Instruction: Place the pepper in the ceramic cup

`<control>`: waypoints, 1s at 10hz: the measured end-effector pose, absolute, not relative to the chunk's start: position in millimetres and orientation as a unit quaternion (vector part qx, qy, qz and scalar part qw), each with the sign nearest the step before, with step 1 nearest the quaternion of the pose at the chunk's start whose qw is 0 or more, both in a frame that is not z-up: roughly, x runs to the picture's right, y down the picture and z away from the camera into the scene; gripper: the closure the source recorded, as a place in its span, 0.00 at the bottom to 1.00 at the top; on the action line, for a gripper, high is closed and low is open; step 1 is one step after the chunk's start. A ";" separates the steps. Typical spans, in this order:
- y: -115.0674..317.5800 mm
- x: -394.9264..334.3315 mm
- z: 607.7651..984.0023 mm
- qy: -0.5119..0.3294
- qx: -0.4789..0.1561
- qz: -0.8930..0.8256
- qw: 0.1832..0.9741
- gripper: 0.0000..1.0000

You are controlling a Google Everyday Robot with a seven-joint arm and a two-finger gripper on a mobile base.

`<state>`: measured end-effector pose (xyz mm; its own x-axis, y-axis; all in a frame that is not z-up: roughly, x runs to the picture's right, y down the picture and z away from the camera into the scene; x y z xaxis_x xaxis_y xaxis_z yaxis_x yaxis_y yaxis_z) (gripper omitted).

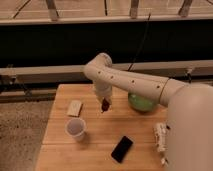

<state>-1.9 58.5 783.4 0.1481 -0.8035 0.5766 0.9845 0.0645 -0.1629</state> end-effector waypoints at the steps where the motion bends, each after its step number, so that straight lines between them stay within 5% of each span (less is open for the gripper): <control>1: 58.9 -6.2 779.5 -0.166 -0.264 -0.636 0.706 0.96; 10: 72.2 -84.8 746.5 -0.155 -0.230 -0.686 0.673 0.96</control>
<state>-84.8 72.2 746.5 0.0114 -0.8518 0.5238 0.9943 -0.0460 -0.0964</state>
